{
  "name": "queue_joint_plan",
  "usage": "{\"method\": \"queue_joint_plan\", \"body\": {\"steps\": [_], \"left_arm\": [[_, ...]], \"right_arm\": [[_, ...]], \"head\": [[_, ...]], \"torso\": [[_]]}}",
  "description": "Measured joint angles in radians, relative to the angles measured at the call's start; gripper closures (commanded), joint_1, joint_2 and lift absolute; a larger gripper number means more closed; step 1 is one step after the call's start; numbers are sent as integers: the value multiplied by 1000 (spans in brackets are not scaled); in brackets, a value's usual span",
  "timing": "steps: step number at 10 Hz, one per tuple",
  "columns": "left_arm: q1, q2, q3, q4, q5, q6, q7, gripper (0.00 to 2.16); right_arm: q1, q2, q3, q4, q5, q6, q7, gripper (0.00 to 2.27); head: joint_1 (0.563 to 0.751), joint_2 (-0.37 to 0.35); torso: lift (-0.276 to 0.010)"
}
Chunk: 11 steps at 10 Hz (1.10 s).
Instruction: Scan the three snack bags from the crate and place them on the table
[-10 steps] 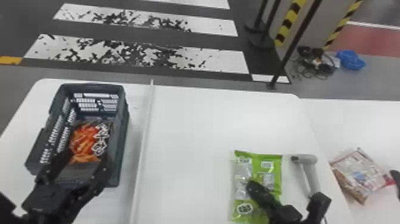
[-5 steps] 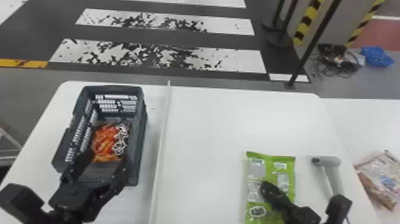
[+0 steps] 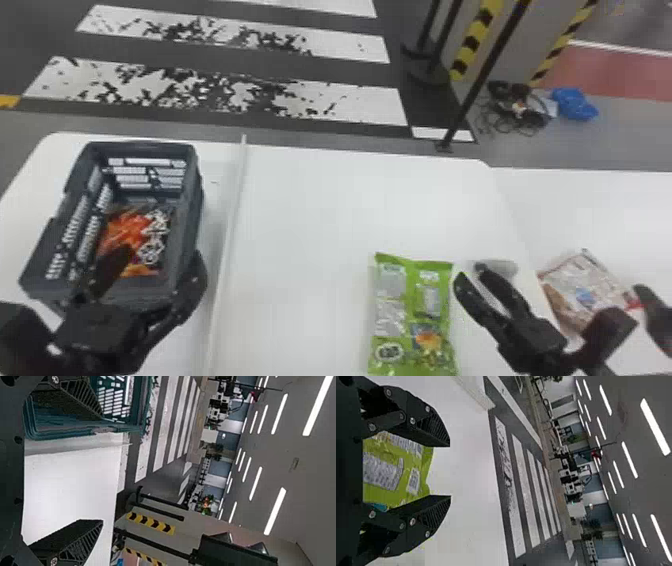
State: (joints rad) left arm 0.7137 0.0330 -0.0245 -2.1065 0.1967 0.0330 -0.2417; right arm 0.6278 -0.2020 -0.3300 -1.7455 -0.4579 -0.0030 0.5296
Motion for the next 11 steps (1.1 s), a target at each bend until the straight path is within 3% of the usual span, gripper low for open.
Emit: {"method": "queue_joint_plan", "body": {"steps": [1, 4, 11], "left_arm": [[2, 4, -32, -7, -23, 14, 34, 73], [5, 17, -80, -8, -40, 24, 91, 76], [18, 31, -83, 26, -39, -55, 74, 76]], "right_arm": [[-3, 5, -40, 0, 30, 2, -33, 83], [-39, -6, -102, 73, 124, 23, -37, 87], [-242, -82, -46, 402, 242, 43, -21, 147]], "head": [[695, -337], [695, -350], [695, -350]], "torso": [[-37], [-37], [-37]]}}
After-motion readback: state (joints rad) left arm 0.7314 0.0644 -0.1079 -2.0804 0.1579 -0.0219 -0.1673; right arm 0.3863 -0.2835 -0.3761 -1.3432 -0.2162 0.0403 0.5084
